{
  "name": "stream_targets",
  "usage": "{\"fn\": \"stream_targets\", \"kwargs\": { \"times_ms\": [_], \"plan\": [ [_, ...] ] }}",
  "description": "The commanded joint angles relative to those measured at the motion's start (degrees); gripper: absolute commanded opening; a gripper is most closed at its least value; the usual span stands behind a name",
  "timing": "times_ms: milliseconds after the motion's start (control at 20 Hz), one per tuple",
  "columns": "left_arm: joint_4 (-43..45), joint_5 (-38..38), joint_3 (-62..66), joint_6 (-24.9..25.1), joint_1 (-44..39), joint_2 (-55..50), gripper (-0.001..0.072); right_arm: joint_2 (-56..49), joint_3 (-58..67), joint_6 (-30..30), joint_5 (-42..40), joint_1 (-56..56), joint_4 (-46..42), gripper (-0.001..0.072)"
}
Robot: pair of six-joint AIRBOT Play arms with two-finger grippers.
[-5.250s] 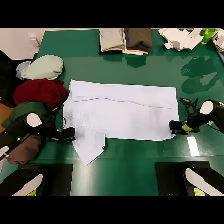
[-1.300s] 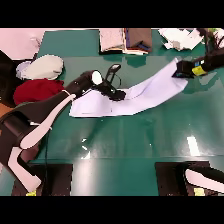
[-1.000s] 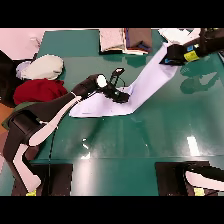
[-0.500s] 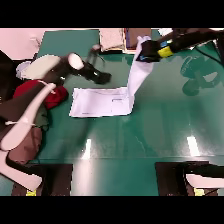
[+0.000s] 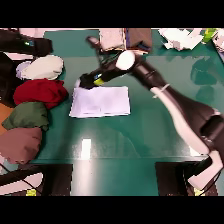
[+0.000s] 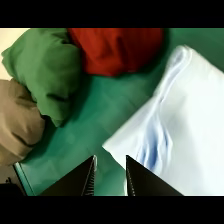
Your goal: Fold the shirts.
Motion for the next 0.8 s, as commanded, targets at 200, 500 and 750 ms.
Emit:
{"fn": "stream_targets", "kwargs": {
  "times_ms": [200,500,750],
  "plan": [
    [0.7,-5.4,0.2,0.1,2.1,3.1,0.0025,-1.7,3.2,1.9,8.1,-4.0,-10.4,0.0243],
    [-1.6,-6.7,-0.1,0.5,1.9,2.9,0.0025,9.5,-16.1,15.1,16.7,-16.1,-25.5,0.0253],
    [-1.7,-6.8,-0.3,2.0,1.9,2.6,0.0025,10.1,-24.4,20.5,14.9,-19.3,-25.4,0.0640]
  ]
}}
